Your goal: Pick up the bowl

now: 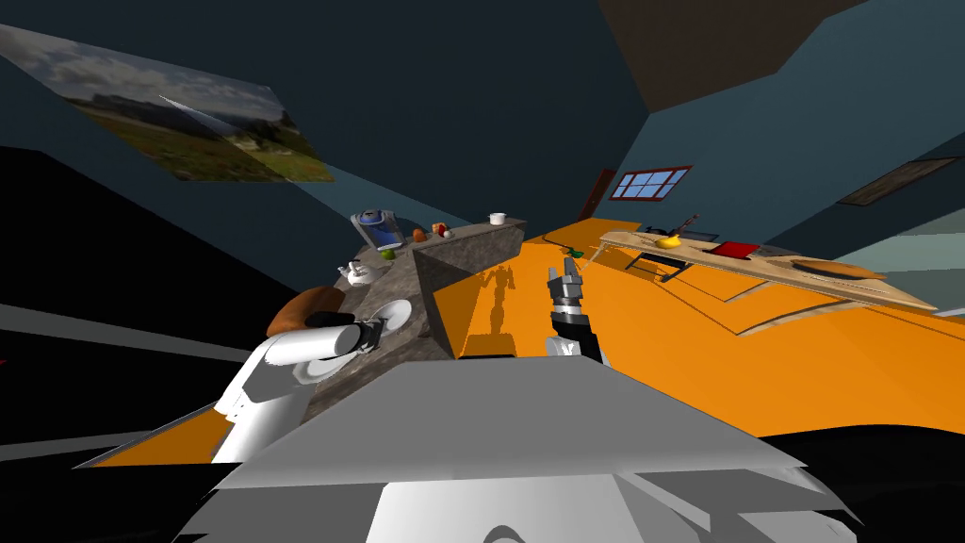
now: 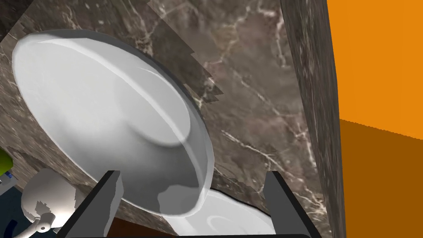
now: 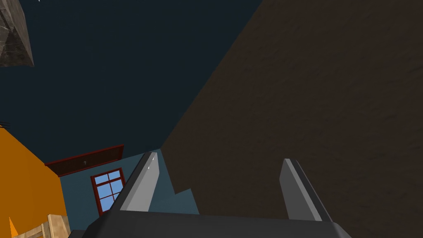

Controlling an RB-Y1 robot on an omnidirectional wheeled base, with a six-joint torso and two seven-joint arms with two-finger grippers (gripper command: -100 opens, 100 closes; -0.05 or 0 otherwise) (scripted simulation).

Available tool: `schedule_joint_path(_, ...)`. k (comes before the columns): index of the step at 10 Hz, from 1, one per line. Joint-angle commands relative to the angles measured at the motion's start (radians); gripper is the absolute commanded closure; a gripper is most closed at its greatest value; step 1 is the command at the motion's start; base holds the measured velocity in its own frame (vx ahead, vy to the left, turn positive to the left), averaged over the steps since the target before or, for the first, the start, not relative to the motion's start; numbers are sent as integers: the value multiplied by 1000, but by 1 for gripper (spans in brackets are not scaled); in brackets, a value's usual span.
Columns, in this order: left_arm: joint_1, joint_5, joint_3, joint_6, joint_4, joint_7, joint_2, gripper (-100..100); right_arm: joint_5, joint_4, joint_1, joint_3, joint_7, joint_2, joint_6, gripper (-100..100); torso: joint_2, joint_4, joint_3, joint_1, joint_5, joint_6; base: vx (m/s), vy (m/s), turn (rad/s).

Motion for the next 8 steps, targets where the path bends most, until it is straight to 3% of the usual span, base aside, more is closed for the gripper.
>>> schedule_joint_path(1, 0, 0, 0, 0, 0, 0, 0, -100, 0, 0, 0, 0, 0, 0, 0, 0, 0, 0, 0, 0, 0, 0, 31, 8, -2)
schedule_joint_path(2, 2, -2, -3, 2, 2, 1, -2, 0, 0, 0, 0, 0, 0, 0, 0, 0, 2, 0, 1, -1, 0, 0, 6, 2, 0)
schedule_joint_path(3, -24, -12, -1, -13, 51, 5, 5, -100, 0, 0, 0, 0, 0, 0, 0, 0, 4, 1, 2, -1, 0, 0, -39, -4, -133)
schedule_joint_path(8, -86, -35, 2, -49, 172, 16, 20, -100, 0, 0, 0, 0, 0, 0, 0, 0, 10, 2, 6, -2, -1, 0, -84, -3, -122)
